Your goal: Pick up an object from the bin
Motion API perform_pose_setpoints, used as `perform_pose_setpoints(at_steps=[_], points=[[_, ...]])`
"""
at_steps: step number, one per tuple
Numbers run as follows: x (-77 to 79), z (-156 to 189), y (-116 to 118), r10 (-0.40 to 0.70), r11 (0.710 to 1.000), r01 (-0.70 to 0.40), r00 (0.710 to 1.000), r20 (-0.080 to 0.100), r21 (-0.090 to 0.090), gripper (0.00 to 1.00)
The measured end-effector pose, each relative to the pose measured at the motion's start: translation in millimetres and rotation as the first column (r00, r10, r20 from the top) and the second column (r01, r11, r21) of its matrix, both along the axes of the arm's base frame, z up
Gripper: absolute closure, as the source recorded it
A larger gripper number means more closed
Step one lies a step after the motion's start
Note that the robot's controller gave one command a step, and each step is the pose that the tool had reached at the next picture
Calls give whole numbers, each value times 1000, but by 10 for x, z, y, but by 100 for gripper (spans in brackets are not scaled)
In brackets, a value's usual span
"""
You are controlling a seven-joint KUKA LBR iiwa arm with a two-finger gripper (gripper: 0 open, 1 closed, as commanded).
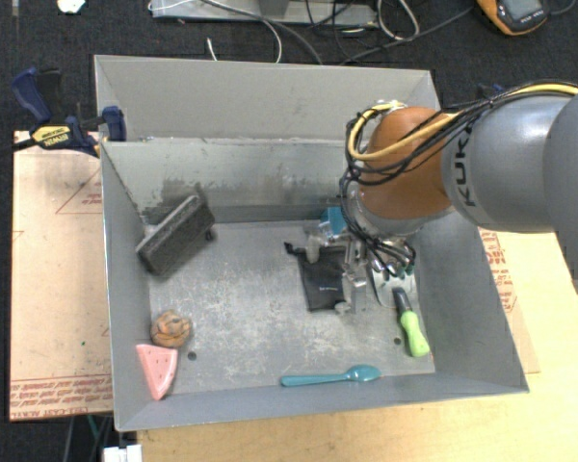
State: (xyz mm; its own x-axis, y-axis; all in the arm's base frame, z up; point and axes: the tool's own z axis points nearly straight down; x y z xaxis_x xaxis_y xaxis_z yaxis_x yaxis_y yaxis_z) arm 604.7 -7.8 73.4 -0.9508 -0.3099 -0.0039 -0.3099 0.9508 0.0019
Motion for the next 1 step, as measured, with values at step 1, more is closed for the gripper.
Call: perform_pose_setpoints(at_steps=[1], points=[[125, 5, -161, 111, 994, -111, 994, -2, 1, 100]])
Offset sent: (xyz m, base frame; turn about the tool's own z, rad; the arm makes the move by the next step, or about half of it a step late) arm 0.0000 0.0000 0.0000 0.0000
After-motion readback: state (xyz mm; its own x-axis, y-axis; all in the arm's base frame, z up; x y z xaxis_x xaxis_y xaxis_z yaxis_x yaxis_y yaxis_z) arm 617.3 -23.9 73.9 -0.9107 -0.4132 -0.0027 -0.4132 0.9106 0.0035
